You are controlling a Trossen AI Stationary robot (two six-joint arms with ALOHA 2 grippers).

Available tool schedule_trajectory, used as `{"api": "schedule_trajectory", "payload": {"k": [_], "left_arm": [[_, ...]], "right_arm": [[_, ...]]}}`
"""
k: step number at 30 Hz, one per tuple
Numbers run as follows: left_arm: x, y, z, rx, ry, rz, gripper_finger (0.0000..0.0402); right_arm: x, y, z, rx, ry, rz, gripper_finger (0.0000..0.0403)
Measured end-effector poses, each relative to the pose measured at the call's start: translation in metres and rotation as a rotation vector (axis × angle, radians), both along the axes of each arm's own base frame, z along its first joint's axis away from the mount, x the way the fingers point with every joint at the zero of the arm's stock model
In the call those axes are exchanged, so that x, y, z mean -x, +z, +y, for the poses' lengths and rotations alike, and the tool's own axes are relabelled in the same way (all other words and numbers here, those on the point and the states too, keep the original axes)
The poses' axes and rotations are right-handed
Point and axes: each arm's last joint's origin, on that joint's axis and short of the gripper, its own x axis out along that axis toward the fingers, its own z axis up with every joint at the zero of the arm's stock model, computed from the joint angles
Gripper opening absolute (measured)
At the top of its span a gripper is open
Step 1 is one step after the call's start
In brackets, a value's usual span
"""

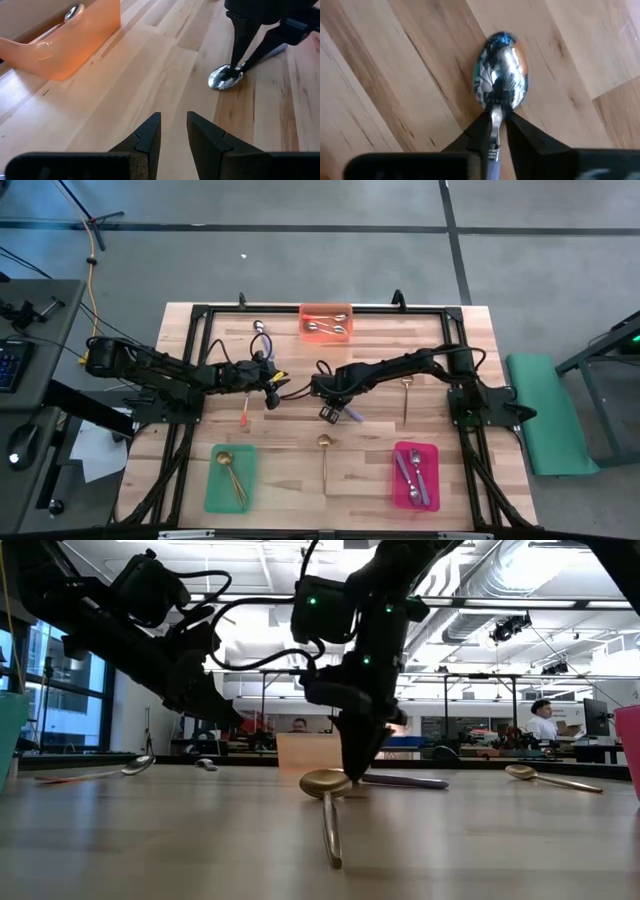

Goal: Sort silverware by color (type)
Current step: Put the violet spoon into the red bin

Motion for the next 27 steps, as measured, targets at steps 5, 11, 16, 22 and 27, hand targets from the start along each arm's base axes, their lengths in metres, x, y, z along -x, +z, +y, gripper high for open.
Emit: {"api": "schedule_trajectory", "payload": {"k": [5, 11, 16, 22, 27], "left_arm": [[0.000, 0.000, 0.000, -0.002, 0.001, -0.003, 0.0085], [0.000, 0.000, 0.000, -0.004, 0.002, -0.002, 0.0085], [0.000, 0.000, 0.000, -0.009, -0.001, 0.000, 0.0085], [0.000, 0.000, 0.000, -0.010, -0.001, 0.000, 0.0085], [0.000, 0.000, 0.000, -0.009, -0.002, 0.000, 0.0085]], "right_arm": [[-0.001, 0.000, 0.000, -0.006, 0.040, -0.005, 0.0006], [0.001, 0.010, 0.001, -0.026, 0.038, -0.028, 0.0002], [0.007, 0.027, 0.006, -0.033, 0.028, -0.043, 0.0001], [0.024, 0.055, 0.020, -0.080, -0.013, -0.013, 0.0001], [0.049, 0.089, 0.047, -0.173, -0.073, 0.002, 0.0000]]}}
